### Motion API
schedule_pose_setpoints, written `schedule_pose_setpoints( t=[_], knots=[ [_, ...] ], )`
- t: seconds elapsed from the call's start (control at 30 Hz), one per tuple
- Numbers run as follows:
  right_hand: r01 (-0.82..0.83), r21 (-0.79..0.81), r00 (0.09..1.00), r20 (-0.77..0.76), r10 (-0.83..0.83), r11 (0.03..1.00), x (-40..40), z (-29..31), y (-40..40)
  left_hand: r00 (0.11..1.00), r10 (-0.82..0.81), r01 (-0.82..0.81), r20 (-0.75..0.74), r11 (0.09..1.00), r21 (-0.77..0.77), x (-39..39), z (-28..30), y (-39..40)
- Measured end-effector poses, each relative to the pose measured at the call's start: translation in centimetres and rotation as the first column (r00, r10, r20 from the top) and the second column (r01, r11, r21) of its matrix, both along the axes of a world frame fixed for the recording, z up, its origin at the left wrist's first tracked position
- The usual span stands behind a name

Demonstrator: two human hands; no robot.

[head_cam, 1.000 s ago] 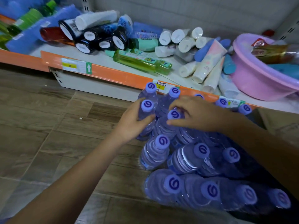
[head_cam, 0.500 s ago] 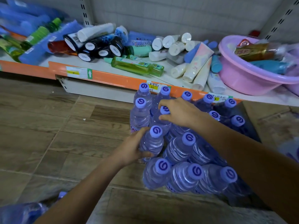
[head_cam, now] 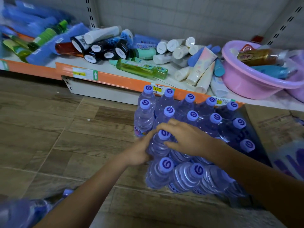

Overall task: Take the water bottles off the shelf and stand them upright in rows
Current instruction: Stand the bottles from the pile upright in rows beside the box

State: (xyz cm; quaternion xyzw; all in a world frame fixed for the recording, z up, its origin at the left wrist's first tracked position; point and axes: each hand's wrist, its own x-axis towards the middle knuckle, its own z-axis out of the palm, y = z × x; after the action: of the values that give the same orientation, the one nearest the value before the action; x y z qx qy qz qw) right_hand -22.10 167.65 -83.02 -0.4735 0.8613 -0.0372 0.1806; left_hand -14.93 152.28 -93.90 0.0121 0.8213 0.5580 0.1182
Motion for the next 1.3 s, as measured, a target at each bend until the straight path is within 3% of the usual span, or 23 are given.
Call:
schedule_pose_setpoints(
  t=[0.13,0.27,0.4,0.47,0.53,0.6,0.67,0.73,0.77,0.9,1.0,1.07,1.13,1.23,1.3],
  knots=[
    [0.033,0.043,0.999,0.016,-0.034,0.999,-0.2,0.0,-1.1,1.0,-0.015,0.014,-0.009,0.999,-0.045,1.6,0.9,1.0],
    [-0.067,0.134,0.979,-0.183,0.091,0.989,1.1,1.0,-3.2,0.995,0.087,-0.093,-0.044,0.981,-0.173,2.4,2.7,1.9],
    [-0.178,-0.158,0.978,-0.134,0.157,0.971,4.2,2.1,-6.8,0.985,0.173,-0.161,0.011,0.934,-0.32,6.1,2.8,0.4],
    [-0.218,-0.263,0.975,-0.094,0.2,0.94,6.0,1.5,-9.0,0.991,0.128,-0.135,-0.045,0.896,-0.422,10.4,4.0,-1.5],
    [-0.207,-0.297,0.977,-0.02,0.21,0.932,8.2,-0.4,-11.6,0.98,0.154,-0.191,-0.125,0.899,-0.395,15.6,7.7,-3.7],
    [-0.237,-0.212,0.957,0.117,0.265,0.948,10.7,-4.0,-14.2,0.929,0.296,-0.36,-0.222,0.862,-0.357,20.8,11.9,-6.0],
    [-0.353,-0.062,0.91,0.209,0.358,0.934,13.3,-8.1,-16.4,0.836,0.409,-0.547,-0.366,0.678,-0.491,24.9,13.6,-9.3],
    [-0.44,0.029,0.878,0.223,0.424,0.897,15.3,-10.8,-17.7,0.807,0.498,-0.56,-0.317,0.477,-0.677,27.5,13.0,-12.1],
    [-0.477,0.052,0.866,0.197,0.459,0.878,16.0,-11.7,-18.2,0.807,0.534,-0.525,-0.254,0.45,-0.722,28.2,12.1,-13.0],
    [-0.545,0.11,0.837,0.134,0.531,0.831,17.3,-14.1,-19.6,0.821,0.556,-0.469,-0.131,0.526,-0.709,28.4,8.9,-13.3],
    [-0.534,0.145,0.842,0.18,0.509,0.833,18.3,-16.0,-19.7,0.772,0.606,-0.533,-0.195,0.448,-0.718,27.8,8.6,-13.4],
    [-0.525,0.144,0.85,0.125,0.511,0.839,19.1,-16.2,-19.6,0.703,0.681,-0.597,-0.204,0.41,-0.69,27.8,8.7,-13.5],
    [-0.552,0.18,0.833,0.078,0.547,0.814,18.9,-15.4,-19.3,0.696,0.682,-0.615,-0.227,0.402,-0.678,27.8,8.5,-13.3],
    [-0.576,0.279,0.811,0.317,0.492,0.769,16.5,-12.6,-19.0,0.708,0.661,-0.63,-0.25,0.431,-0.646,27.6,7.8,-13.1],
    [-0.576,0.228,0.793,0.391,0.468,0.785,15.4,-9.6,-18.6,0.713,0.648,-0.637,-0.269,0.436,-0.636,27.2,7.7,-13.3]
  ],
)
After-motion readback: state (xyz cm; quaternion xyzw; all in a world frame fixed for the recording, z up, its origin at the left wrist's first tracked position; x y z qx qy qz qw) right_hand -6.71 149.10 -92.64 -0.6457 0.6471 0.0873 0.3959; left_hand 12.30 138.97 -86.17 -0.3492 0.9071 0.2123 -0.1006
